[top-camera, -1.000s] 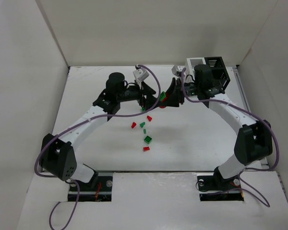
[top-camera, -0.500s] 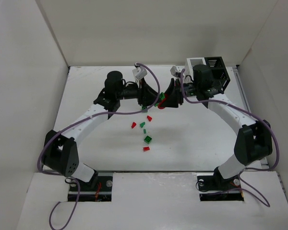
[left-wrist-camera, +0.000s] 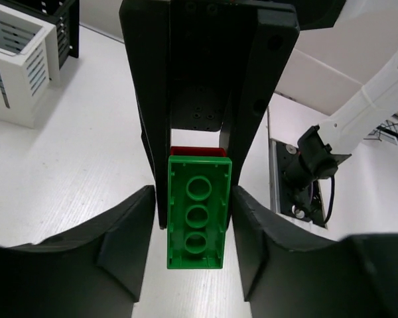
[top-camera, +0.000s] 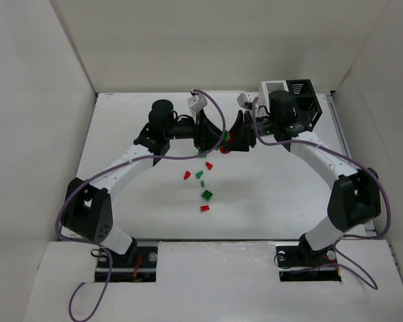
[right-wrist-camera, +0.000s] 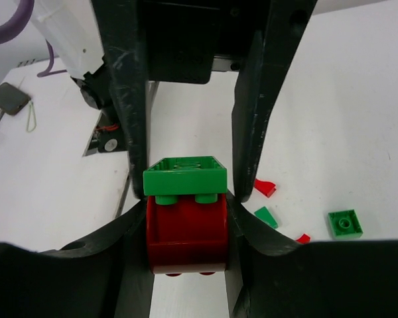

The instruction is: Sort the legos into containers by color

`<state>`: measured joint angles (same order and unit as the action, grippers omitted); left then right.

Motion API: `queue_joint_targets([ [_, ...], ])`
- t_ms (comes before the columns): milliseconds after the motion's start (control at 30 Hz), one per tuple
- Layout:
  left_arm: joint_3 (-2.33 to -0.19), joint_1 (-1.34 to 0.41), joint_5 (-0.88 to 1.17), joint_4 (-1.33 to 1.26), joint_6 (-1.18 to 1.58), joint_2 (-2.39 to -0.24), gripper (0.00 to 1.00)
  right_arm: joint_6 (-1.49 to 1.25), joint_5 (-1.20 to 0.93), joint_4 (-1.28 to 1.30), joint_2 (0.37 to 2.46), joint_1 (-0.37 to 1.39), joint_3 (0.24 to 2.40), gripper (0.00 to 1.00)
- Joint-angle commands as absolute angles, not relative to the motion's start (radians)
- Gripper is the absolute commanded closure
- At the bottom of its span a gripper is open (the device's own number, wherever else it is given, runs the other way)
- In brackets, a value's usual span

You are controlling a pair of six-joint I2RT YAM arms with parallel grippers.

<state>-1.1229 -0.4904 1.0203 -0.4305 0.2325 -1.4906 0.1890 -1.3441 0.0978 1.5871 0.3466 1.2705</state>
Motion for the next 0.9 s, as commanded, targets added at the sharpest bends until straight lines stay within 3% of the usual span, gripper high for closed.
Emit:
queue_joint_targets([
  [0,-1.141,-0.489,1.058,-0.483,0.235,-1.499,0.58,0.219,-1.391,0.078,1.565,0.354,1.322,1.00],
  [200,-1.141,-0.480,1.068,-0.505,0.268,-1.499,0.84,0.219,-1.391,0.078,1.565,0.345,1.313,1.00],
  [333,-1.132,-0.457,1.068,-0.529,0.288,-1.488,0.96,0.219,-1.391,0.087,1.565,0.333,1.304,1.00],
  [633,-1.054,-0.315,1.039,-0.586,0.360,-1.416,1.00,0.219,-1.329,0.133,1.536,0.210,1.270,1.00],
  [767,-1.042,-0.293,0.956,-0.516,0.351,-1.394,1.00,0.230,-1.127,0.268,1.536,0.141,1.334,1.00],
  [867,-1.078,-0.293,0.796,-0.398,0.331,-1.394,1.00,0.201,-0.811,0.391,1.561,0.106,1.428,1.00],
])
